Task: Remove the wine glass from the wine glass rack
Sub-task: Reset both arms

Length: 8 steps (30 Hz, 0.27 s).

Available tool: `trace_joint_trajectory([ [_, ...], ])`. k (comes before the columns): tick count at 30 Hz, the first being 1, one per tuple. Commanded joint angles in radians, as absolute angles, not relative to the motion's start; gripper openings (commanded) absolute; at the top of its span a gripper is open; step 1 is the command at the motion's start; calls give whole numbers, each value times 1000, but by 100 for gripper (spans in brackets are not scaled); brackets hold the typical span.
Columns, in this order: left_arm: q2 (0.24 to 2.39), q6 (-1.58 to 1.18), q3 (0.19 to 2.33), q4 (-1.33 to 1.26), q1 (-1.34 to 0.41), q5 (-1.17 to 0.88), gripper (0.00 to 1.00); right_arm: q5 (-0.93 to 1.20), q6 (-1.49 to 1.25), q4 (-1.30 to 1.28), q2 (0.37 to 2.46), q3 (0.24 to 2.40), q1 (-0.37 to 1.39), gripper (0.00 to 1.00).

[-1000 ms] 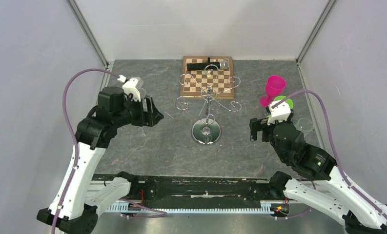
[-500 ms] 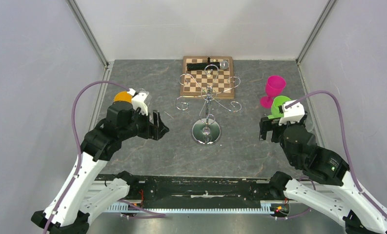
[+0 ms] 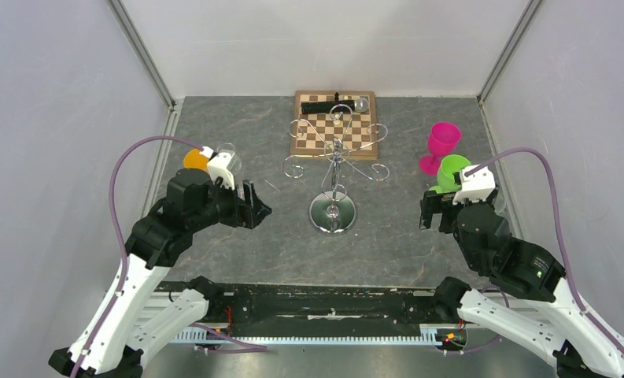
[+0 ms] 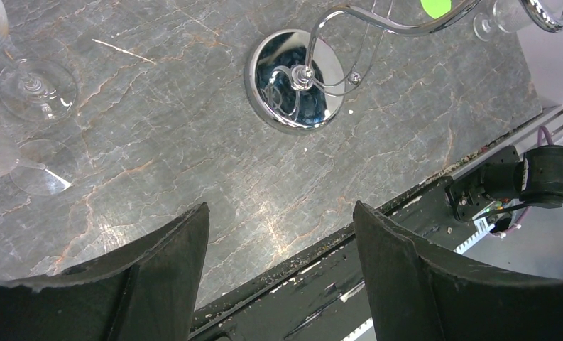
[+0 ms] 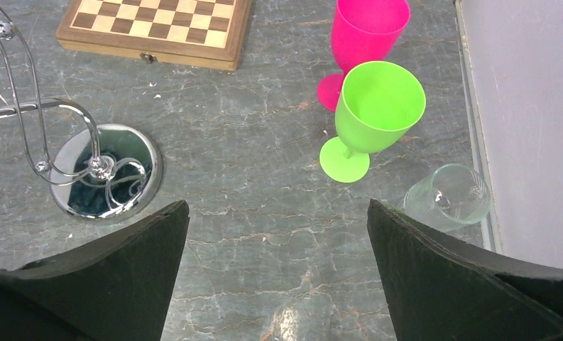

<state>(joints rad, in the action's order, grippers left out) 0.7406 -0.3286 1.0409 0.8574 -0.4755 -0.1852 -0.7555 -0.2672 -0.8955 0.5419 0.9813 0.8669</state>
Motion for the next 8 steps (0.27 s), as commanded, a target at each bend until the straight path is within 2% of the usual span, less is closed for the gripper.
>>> trace_joint_trajectory([
  [1,739,-332,1068,825,-480,-198,80,-783,-306,-897,529,997,870,99],
  [8,735,-331,1068,825,-480,-211,80,-794,-345,-935,577,1010,870,99],
])
